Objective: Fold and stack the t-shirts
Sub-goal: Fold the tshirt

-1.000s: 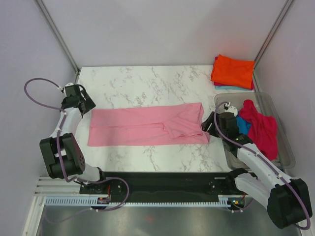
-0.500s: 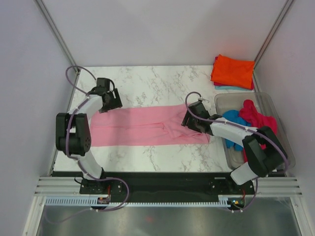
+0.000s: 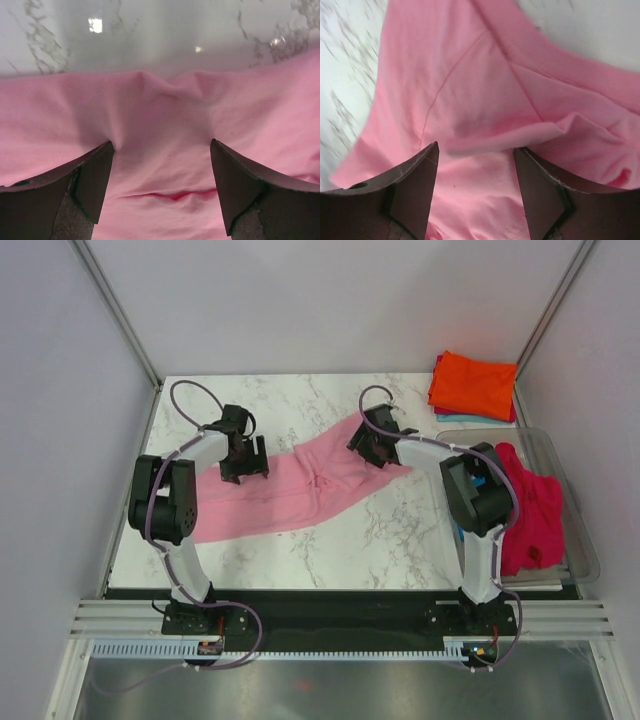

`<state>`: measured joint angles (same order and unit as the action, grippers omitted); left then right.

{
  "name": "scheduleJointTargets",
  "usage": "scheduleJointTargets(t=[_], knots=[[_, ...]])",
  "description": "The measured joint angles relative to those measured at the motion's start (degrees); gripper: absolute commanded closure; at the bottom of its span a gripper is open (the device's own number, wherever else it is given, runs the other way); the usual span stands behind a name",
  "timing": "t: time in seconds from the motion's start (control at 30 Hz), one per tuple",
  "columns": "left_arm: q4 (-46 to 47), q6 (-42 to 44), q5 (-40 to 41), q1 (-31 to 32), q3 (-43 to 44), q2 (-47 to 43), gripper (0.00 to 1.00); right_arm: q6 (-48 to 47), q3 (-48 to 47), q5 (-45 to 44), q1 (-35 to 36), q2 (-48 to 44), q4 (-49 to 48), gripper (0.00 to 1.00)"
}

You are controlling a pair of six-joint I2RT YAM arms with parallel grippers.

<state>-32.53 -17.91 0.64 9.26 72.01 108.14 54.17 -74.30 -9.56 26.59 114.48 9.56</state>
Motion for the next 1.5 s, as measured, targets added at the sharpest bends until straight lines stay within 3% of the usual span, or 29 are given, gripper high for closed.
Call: scheduleJointTargets(t=[0.23,0.43,0.57,0.7,0.83,1.0,1.2,1.5], knots=[[5.97,-4.7,-10.8,0.87,-10.56,-7.58,0.15,-4.55,-37.2,3.98,-5.01,24.3,4.87,0.31],[18.47,-14.62,-23.93,4.87,-23.96,-14.84,0.16,-5.99,-68.7,7.06,-5.81,44.48,6.03,0.32],[29.94,-24.46,-31.43,13.97,-30.84,-15.85,0.16,-5.79,-68.65,9.51,-5.86,46.03,-0.04,0.3],[36.72,-31.39,-34.47,22.97,-31.71,-13.2,0.16,-5.77,-69.24,13.22,-5.75,47.8,-4.87,0.29],[38.27,-34.4,-34.71,26.32,-29.92,-11.02,0.17,-5.79,-69.4,15.26,-5.53,48.63,-7.61,0.29],[35.06,-34.93,-32.15,27.08,-29.51,-12.48,0.17,-4.48,-66.79,15.06,-5.7,48.02,-10.34,0.31],[23.06,-33.18,-25.07,27.93,-31.91,-20.87,0.17,-3.1,-59.78,12.44,-5.75,44.54,-13.51,0.34],[7.98,-28.28,-15.58,28.0,-30.69,-37.05,0.16,-5.16,-51.23,3.82,-4.85,36.87,-8.98,0.27]])
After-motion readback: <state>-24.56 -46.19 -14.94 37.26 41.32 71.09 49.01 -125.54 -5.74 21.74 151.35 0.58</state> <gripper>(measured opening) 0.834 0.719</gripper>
